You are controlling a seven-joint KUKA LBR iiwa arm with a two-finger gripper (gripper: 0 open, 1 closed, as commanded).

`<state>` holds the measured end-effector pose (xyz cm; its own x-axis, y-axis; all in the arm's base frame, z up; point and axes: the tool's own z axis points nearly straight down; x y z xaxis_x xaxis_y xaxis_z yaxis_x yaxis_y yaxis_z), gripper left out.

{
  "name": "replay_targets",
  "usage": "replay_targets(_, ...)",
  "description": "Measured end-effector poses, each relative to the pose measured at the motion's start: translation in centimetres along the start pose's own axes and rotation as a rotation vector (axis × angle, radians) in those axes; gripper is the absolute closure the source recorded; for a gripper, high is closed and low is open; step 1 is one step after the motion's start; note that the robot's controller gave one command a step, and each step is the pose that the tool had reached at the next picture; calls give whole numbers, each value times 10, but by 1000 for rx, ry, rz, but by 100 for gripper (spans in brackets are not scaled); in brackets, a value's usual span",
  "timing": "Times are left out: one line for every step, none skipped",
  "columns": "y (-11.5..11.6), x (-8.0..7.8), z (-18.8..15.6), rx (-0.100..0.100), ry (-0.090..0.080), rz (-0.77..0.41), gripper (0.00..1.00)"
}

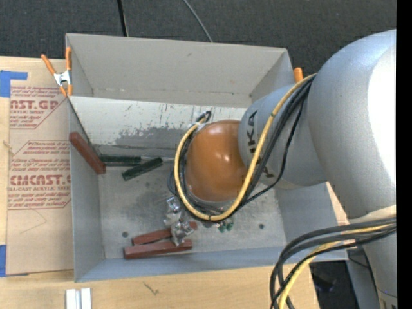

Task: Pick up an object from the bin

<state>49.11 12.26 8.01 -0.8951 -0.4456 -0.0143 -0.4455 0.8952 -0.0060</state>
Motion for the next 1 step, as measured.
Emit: replay_targets(0, -1, 0, 0, -3, 1, 100)
